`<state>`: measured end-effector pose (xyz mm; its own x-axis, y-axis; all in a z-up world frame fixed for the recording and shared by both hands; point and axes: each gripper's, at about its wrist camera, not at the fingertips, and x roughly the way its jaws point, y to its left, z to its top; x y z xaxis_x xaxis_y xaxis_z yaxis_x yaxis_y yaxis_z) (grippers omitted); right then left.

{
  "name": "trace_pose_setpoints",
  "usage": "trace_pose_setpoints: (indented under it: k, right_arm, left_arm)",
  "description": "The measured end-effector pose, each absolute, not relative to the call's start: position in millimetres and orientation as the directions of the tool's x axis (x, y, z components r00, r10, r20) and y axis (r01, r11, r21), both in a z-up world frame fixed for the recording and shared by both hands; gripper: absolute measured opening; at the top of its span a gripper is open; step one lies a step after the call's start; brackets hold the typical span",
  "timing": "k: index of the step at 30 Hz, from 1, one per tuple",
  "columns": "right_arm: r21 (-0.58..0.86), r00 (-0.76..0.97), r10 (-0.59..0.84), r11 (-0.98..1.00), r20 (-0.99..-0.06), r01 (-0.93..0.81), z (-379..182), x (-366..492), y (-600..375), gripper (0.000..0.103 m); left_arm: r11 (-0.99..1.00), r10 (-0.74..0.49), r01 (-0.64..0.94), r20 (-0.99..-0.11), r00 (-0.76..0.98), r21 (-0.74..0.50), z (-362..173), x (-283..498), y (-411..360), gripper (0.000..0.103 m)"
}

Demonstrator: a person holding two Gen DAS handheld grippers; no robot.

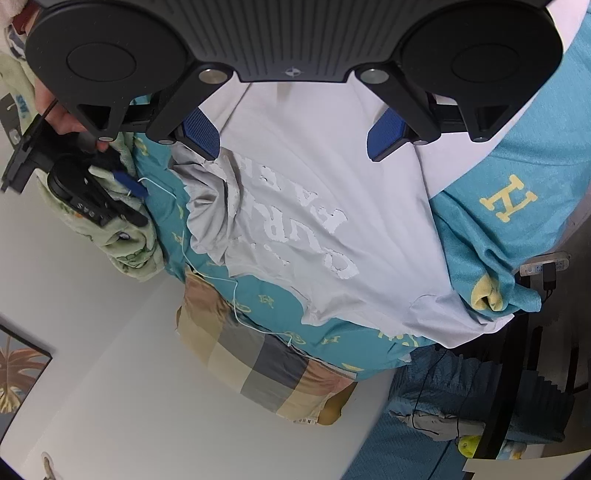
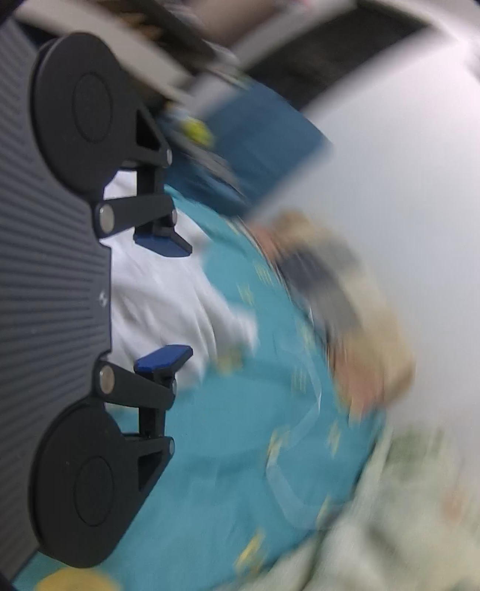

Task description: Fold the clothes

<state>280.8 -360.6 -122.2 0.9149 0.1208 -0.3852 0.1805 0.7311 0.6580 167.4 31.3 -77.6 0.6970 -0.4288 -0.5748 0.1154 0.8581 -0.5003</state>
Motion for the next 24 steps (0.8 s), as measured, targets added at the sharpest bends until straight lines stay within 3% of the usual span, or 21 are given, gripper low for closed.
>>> trace_pose_setpoints:
  k: [3,7,12,13,14,16,19,24]
  right_arm:
    - [0.75,0.885,0.13,0.593,-0.447,0.292,-148.7,286.3,-394.7,0.056]
    - [0.795,0.864,0.206,0.528,-0.46,0.298,-180.5,305.9,-398.5,0.056]
    - [0.67,0.819,0.19,0.686,-0.542,0.284,-189.2,339.2,-375.8,0.053]
    - [0.654,0.815,0.192,0.706,-0.546,0.272,-189.8,342.9,-372.6,0.042]
    - [0.655,0.817,0.202,0.711,-0.539,0.256,-189.9,346.1,-370.2,0.02]
    - [0.637,0.839,0.198,0.742,-0.506,0.209,-180.3,347.1,-364.7,0.008]
    - [0.529,0.884,0.109,0.831,-0.455,0.17,-154.4,344.9,-364.1,0.006]
    - [0.413,0.897,-0.129,0.854,-0.422,0.317,-110.5,346.0,-409.6,0.006]
  left_arm:
    - [0.857,-0.429,0.117,-0.57,0.701,-0.502,-76.6,166.3,31.3,0.089]
    - [0.856,-0.428,0.11,-0.574,0.698,-0.505,-78.5,166.2,31.3,0.089]
    - [0.855,-0.431,0.105,-0.584,0.687,-0.508,-83.1,170.1,29.6,0.089]
    - [0.855,-0.433,0.106,-0.585,0.686,-0.508,-83.6,171.2,28.8,0.089]
    - [0.855,-0.435,0.109,-0.585,0.685,-0.508,-83.9,171.8,28.0,0.089]
    - [0.854,-0.439,0.116,-0.581,0.686,-0.508,-83.7,171.8,26.9,0.089]
    - [0.851,-0.442,0.119,-0.574,0.69,-0.512,-82.4,170.2,27.4,0.089]
    - [0.844,-0.451,0.13,-0.559,0.695,-0.52,-78.3,166.8,28.1,0.089]
